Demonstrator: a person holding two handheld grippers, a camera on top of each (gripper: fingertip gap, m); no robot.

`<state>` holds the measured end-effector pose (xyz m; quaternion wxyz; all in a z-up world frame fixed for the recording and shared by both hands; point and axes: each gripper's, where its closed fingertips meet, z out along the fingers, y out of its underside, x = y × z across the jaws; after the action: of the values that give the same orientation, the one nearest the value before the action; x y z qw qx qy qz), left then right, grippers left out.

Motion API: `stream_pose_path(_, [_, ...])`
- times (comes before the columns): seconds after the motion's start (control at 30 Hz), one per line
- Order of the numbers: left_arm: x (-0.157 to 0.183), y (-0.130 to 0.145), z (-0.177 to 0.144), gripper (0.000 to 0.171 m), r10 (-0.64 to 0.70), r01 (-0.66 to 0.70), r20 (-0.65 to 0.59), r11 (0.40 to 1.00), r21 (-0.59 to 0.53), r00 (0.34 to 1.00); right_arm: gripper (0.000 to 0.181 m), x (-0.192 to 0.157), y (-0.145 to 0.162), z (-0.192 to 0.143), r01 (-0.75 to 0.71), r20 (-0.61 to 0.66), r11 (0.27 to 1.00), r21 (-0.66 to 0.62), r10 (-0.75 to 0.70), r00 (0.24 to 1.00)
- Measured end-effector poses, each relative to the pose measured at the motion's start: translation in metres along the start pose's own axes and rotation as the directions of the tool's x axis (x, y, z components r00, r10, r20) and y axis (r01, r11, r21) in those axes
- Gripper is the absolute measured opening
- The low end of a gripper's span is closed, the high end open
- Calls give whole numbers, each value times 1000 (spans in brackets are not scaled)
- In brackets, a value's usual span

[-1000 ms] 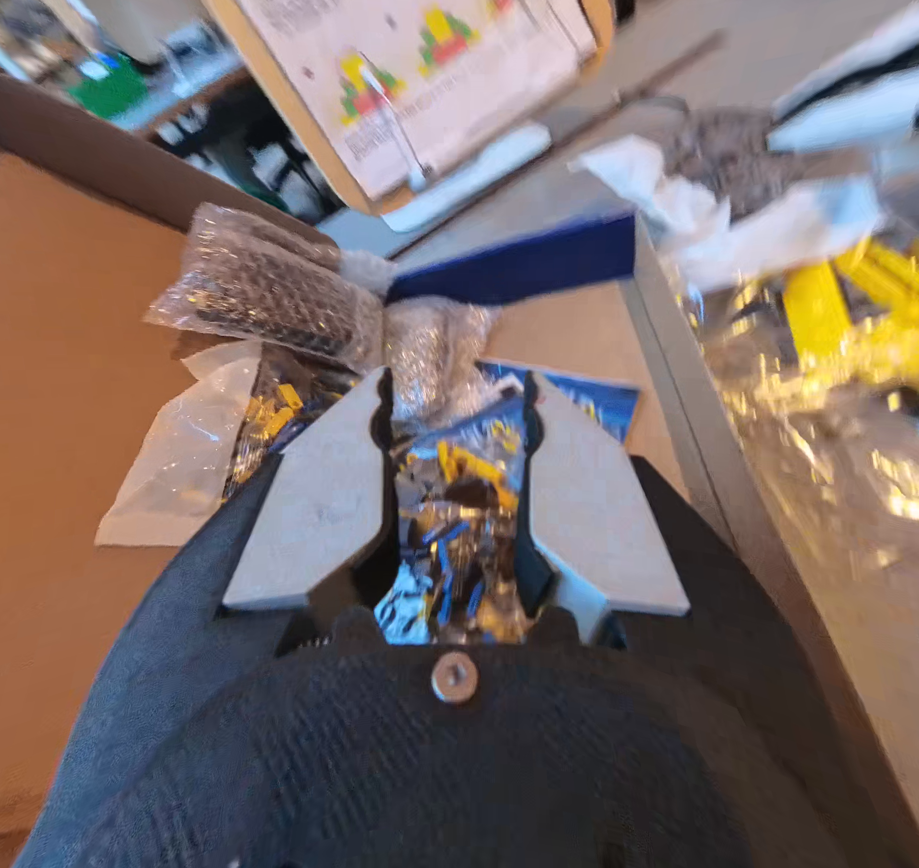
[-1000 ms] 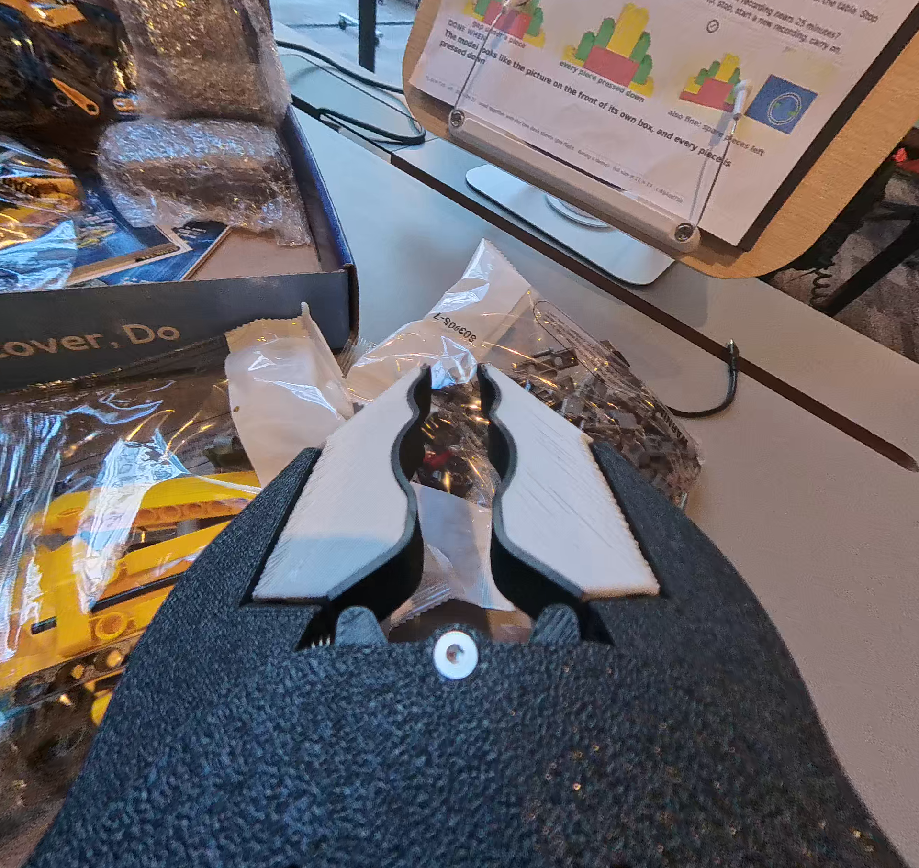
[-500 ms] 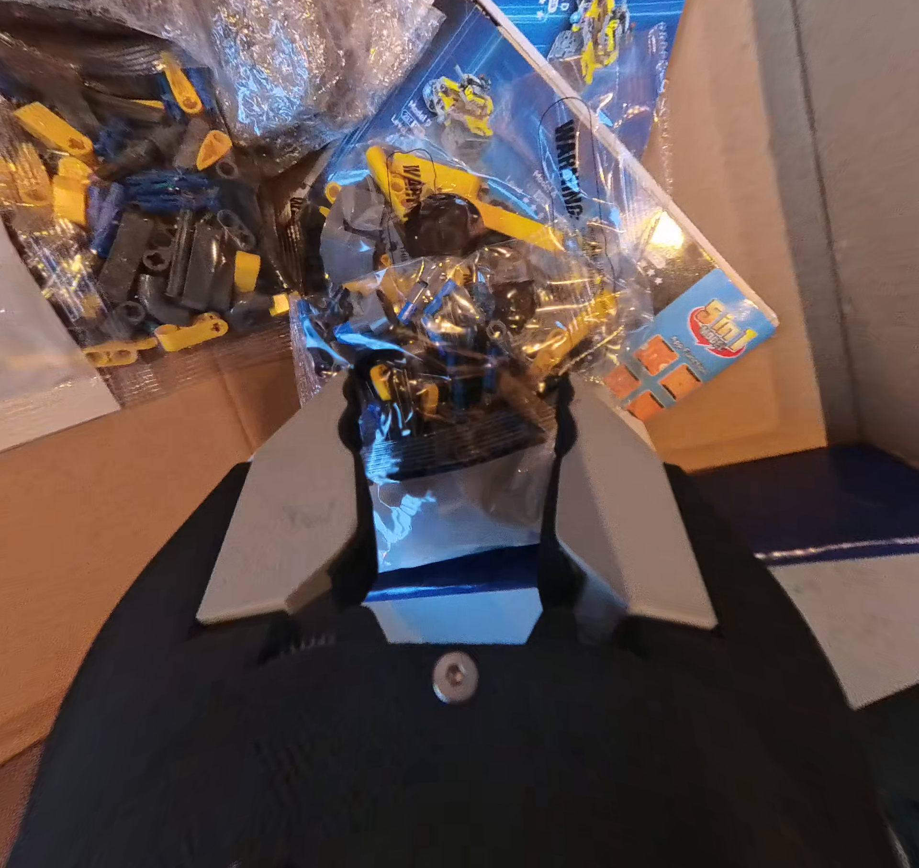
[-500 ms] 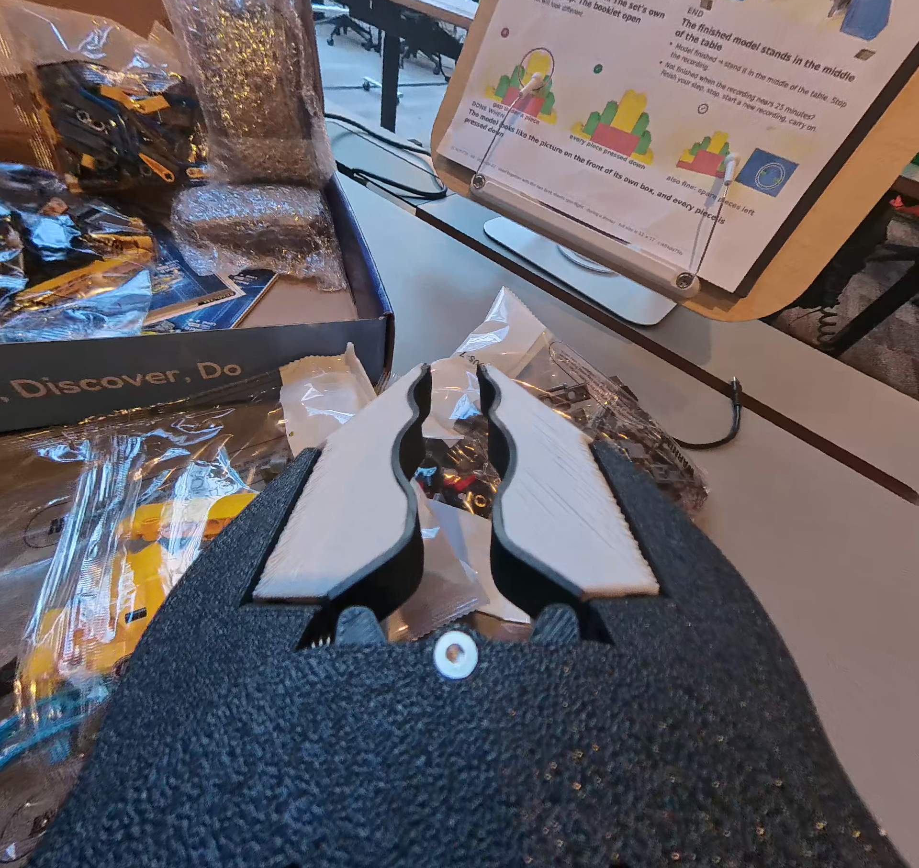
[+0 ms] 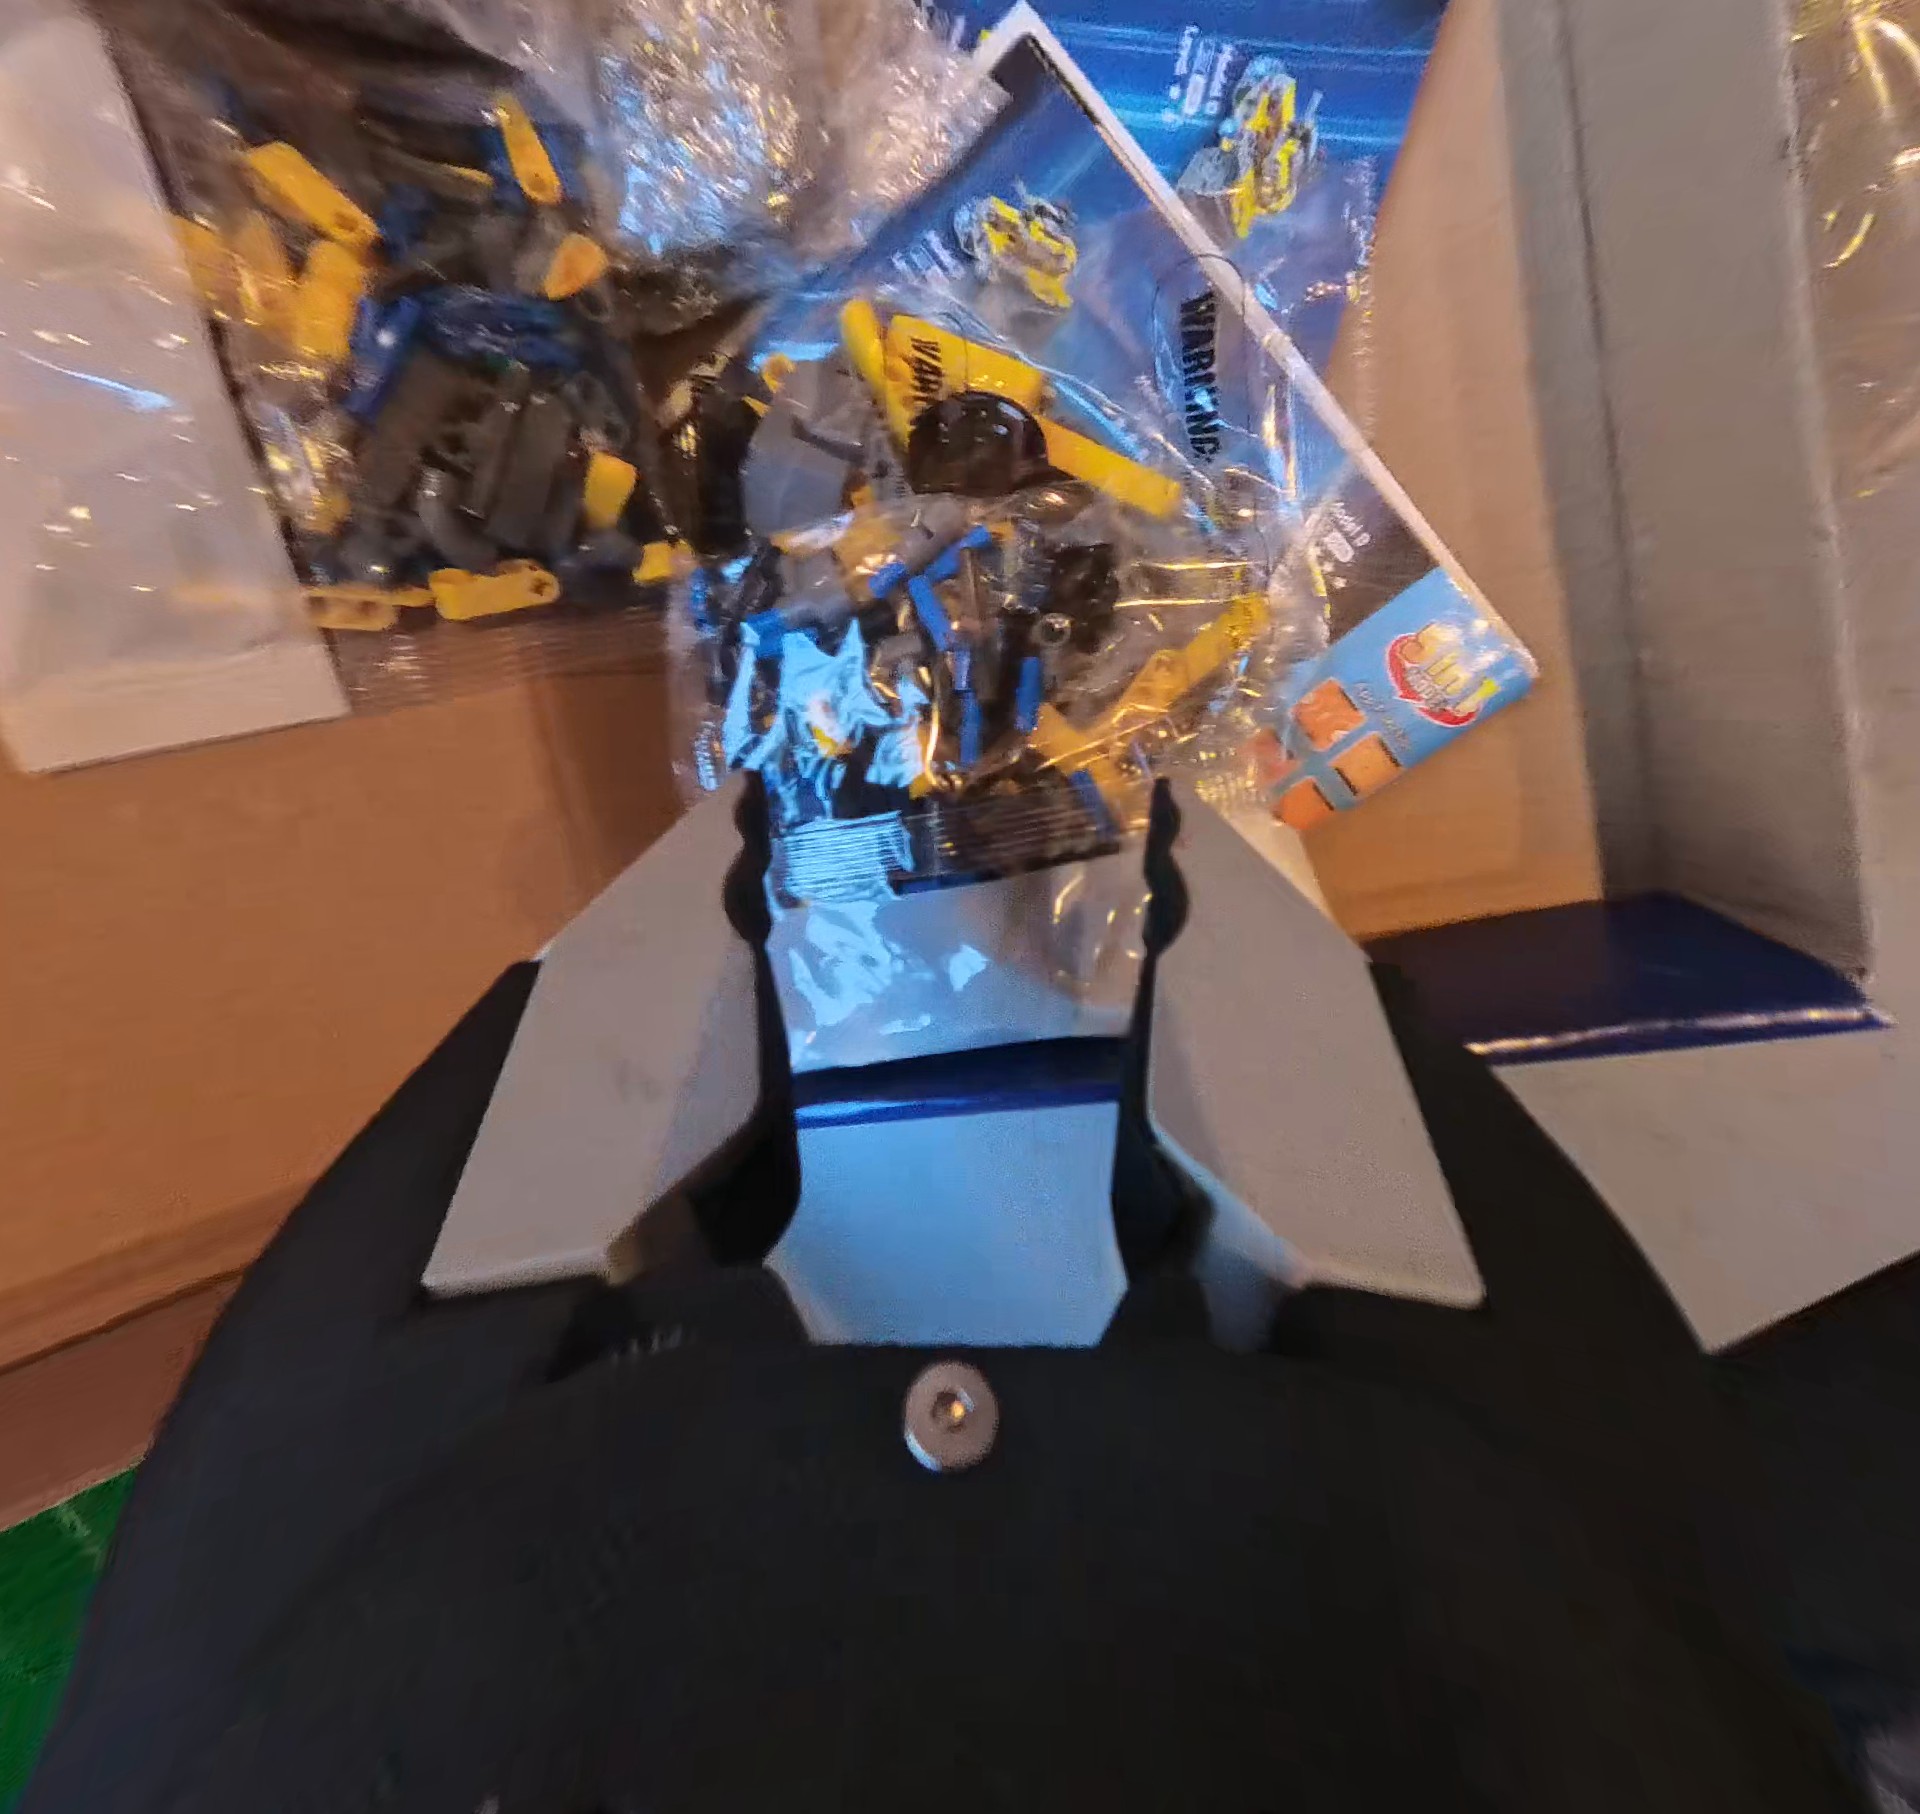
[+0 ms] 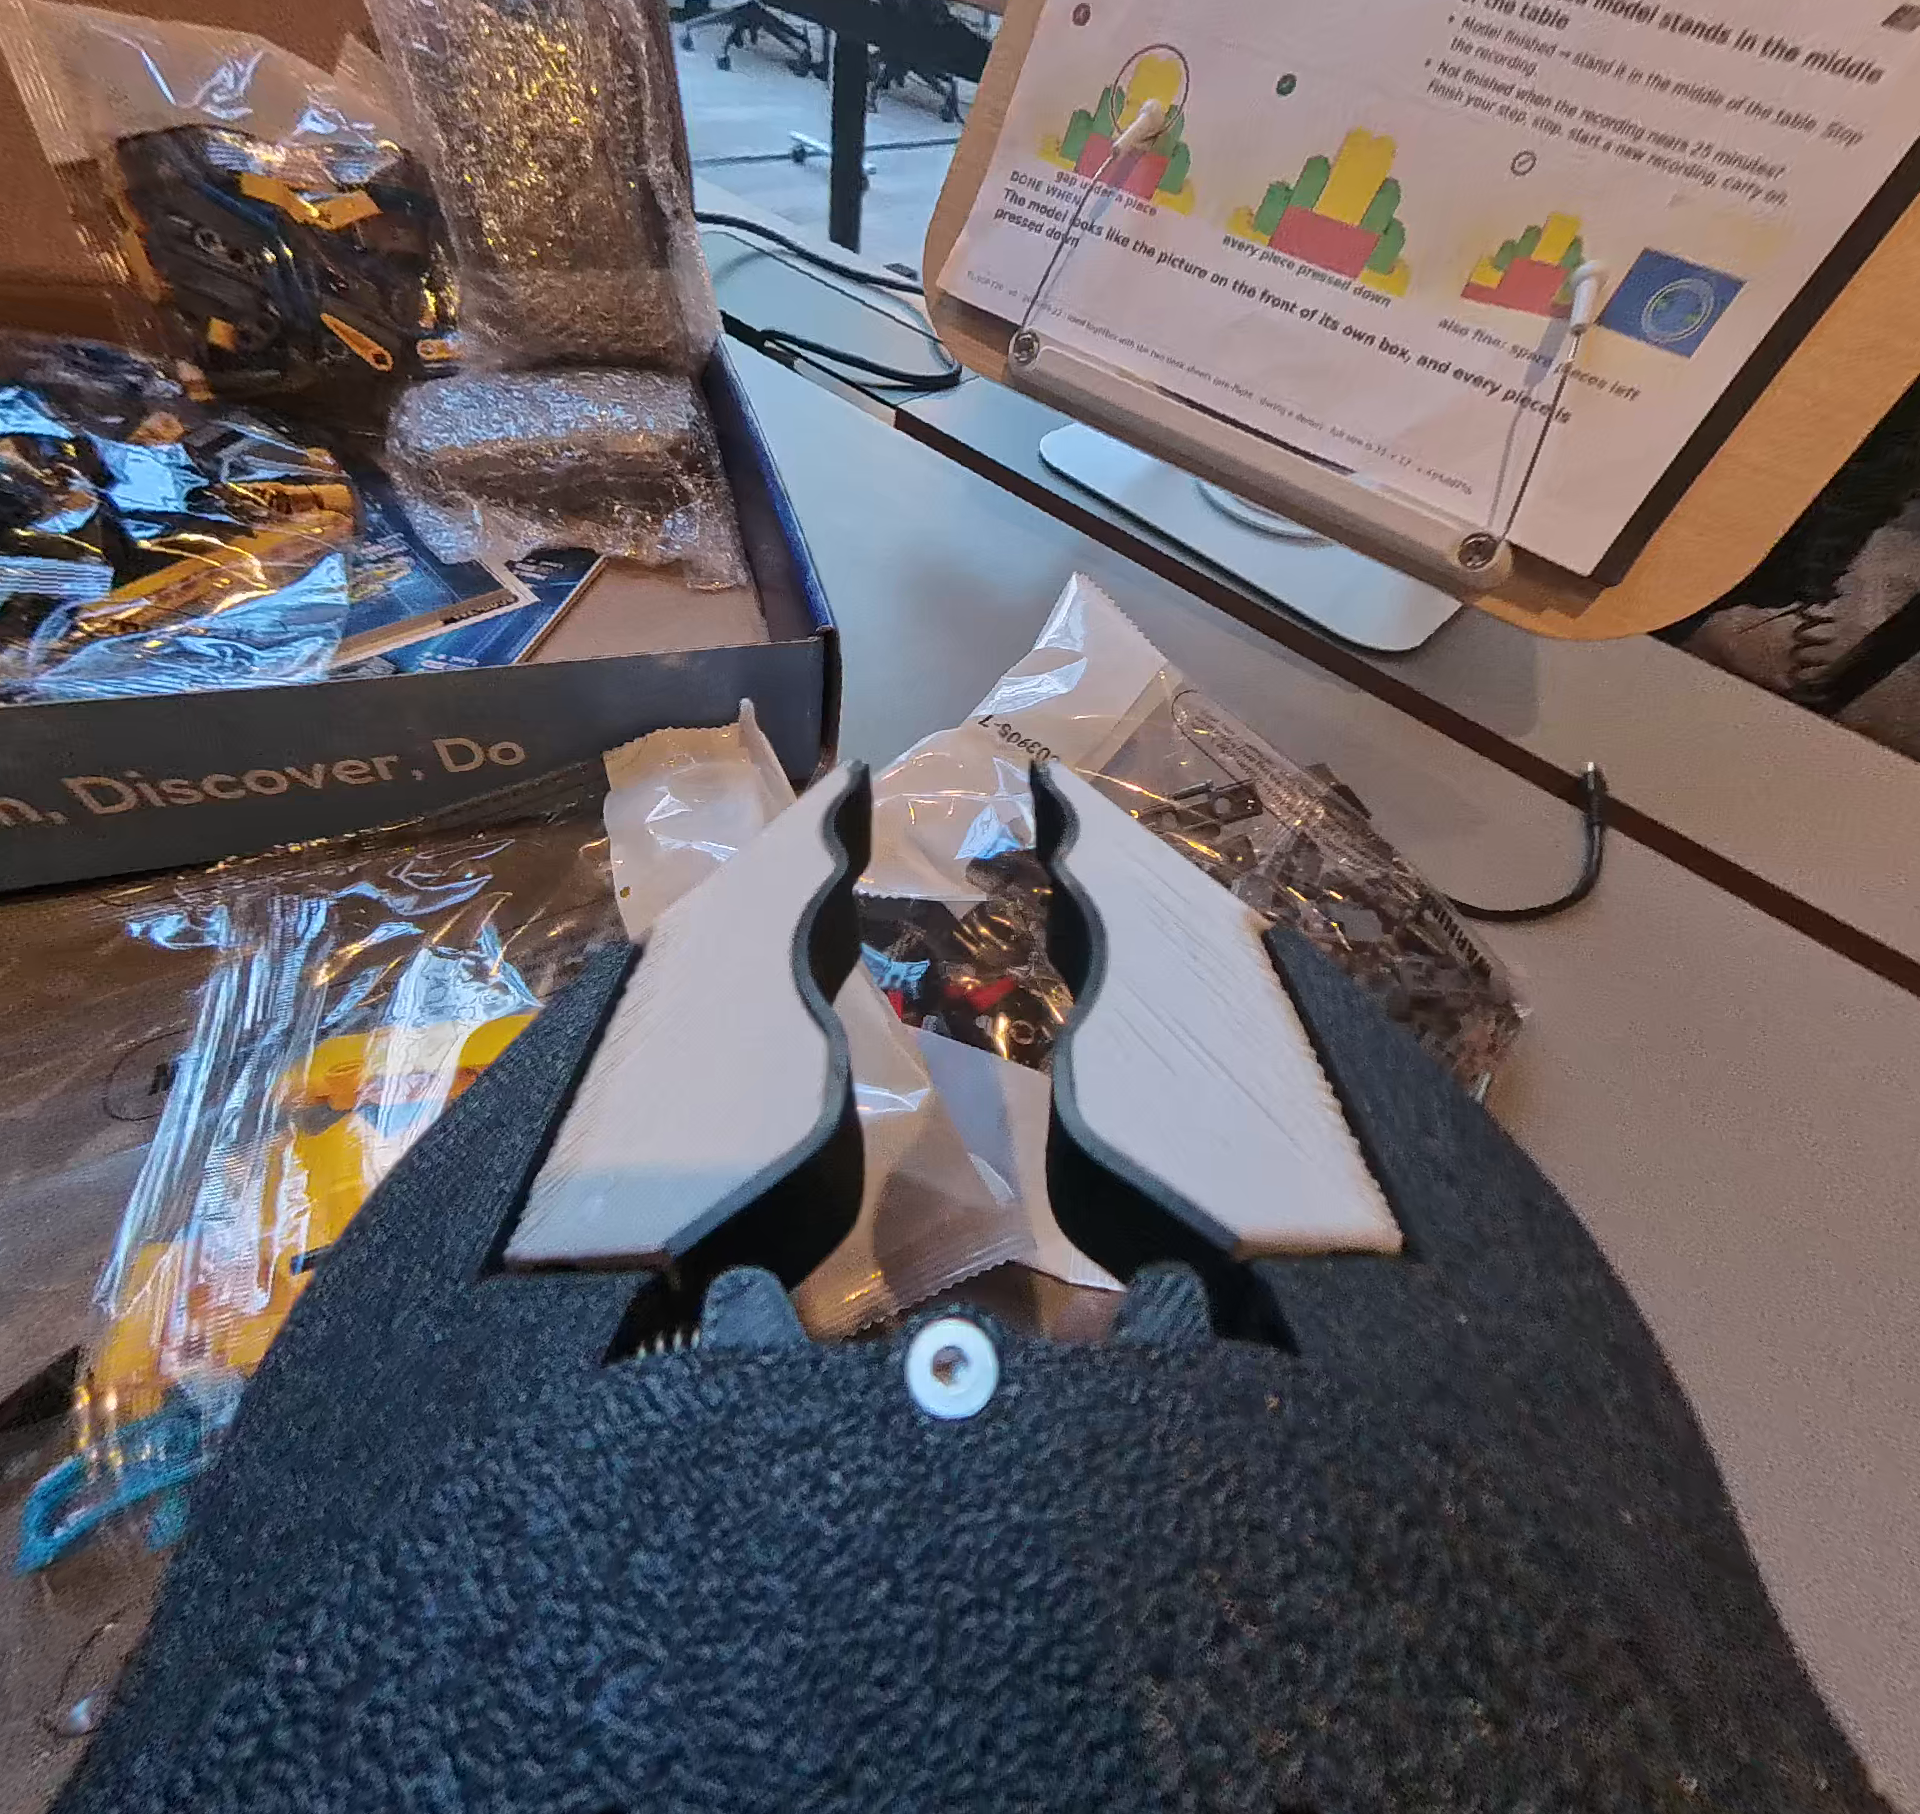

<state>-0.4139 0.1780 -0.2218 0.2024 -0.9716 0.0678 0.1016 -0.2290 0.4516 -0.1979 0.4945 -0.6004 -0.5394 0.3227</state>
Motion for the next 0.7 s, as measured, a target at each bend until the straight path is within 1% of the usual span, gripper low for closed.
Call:
stream_pose_path(0.03, [2, 2, 5, 74, -5, 5, 6, 1000, -21, 1000, 36, 0, 1, 1, -13, 10, 1000, -5, 14, 1000])
stream_pose_path(0.1, [3, 10, 17, 75, 23, -20, 40, 997, -79, 999, 47, 1, 4, 2, -36, 19, 999, -22, 36, 999])
stream_pose_path(0.17, [5, 6, 24, 78, 35, -33, 46, 998, -48, 998, 56, 3, 6, 2, -55, 27, 998, -30, 56, 998])
stream_pose_path(0.27, [5, 2, 31, 86, 42, -41, 57, 999, -9, 997, 56, 6, 5, 1, -91, 28, 996, -20, 91, 995])
stream_pose_path(0.43, [8, 3, 29, 87, 44, -44, 63, 999, -9, 997, 56, 9, 9, 3, -118, 32, 992, -32, 119, 992])
stream_pose_path(0.5, [12, 2, 26, 82, 46, -45, 49, 999, -13, 998, 56, 8, 9, 3, -109, 32, 993, -35, 110, 993])
stream_pose_path(0.53, [16, 1, 25, 83, 46, -46, 29, 999, -3, 999, 56, 7, 9, 3, -104, 32, 994, -34, 105, 994])
stream_pose_path(0.57, [22, 1, 25, 92, 43, -43, 1, 999, 4, 999, 56, 7, 8, 3, -100, 31, 995, -30, 101, 994])
stream_pose_path(0.6, [22, 2, 28, 95, 30, -30, 1, 1000, 2, 1000, 56, 7, 7, 2, -98, 31, 995, -27, 99, 995])
stream_pose_path(0.63, [17, 1, 31, 94, 14, -14, 26, 1000, 9, 1000, 56, 6, 7, 2, -98, 32, 995, -26, 98, 995])
stream_pose_path(0.7, [9, 6, 41, 110, 30, -29, 69, 999, -16, 997, 55, 6, 7, 3, -96, 34, 995, -29, 97, 995])
